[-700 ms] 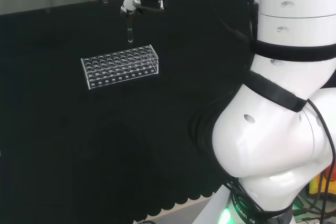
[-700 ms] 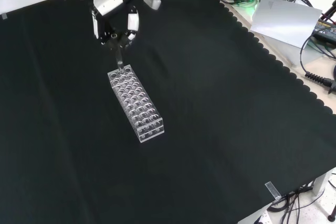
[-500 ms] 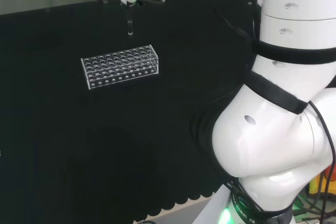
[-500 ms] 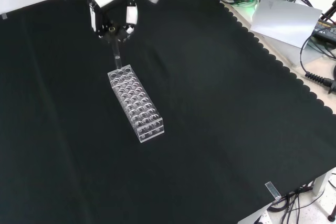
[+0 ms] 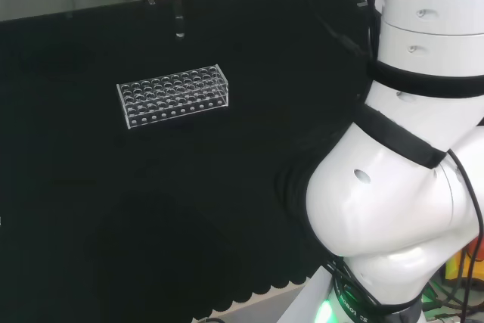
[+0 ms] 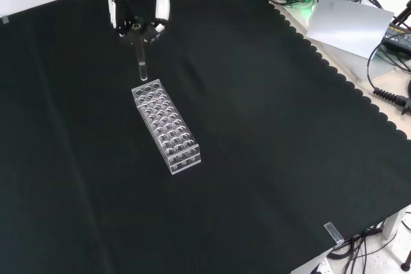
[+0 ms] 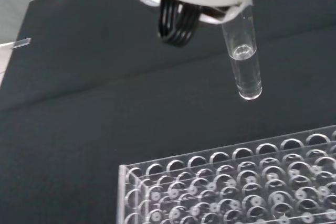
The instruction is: Shake the test tube.
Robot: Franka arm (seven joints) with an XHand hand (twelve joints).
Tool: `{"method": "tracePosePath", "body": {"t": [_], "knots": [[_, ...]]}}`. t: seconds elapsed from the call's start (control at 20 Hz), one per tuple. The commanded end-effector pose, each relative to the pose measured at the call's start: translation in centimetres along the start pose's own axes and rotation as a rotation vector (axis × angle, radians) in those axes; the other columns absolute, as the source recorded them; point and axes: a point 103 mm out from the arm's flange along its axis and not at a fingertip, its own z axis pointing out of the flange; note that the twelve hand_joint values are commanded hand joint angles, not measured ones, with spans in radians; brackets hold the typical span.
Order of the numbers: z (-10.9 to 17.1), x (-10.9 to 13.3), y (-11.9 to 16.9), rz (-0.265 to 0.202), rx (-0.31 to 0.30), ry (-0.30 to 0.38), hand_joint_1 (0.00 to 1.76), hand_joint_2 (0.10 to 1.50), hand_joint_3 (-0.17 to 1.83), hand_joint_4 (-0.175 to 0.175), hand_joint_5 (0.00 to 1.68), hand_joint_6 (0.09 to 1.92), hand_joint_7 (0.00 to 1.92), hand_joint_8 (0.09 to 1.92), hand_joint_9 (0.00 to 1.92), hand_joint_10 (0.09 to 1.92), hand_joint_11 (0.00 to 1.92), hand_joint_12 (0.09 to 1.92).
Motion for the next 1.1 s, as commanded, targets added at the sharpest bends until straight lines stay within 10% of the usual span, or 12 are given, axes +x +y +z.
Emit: {"method": "tracePosePath", "body": {"t": [0.05, 0.5, 1.1], "knots": [[0.5, 5.2, 0.2, -0.075, 0.008, 0.010, 1.32, 0.59, 0.79, -0.175, 1.25, 0.73, 1.30, 0.74, 1.51, 0.64, 1.05, 1.08], [-0.6, 7.2, -0.5, -0.106, -0.008, 0.034, 1.43, 0.60, 0.73, -0.175, 1.24, 0.71, 1.31, 0.79, 1.27, 0.64, 1.06, 1.06], [-3.4, -6.9, -2.9, 0.153, -0.053, -0.070, 1.32, 0.59, 0.78, -0.175, 1.25, 0.73, 1.30, 0.74, 1.48, 0.69, 1.08, 1.05]]}}
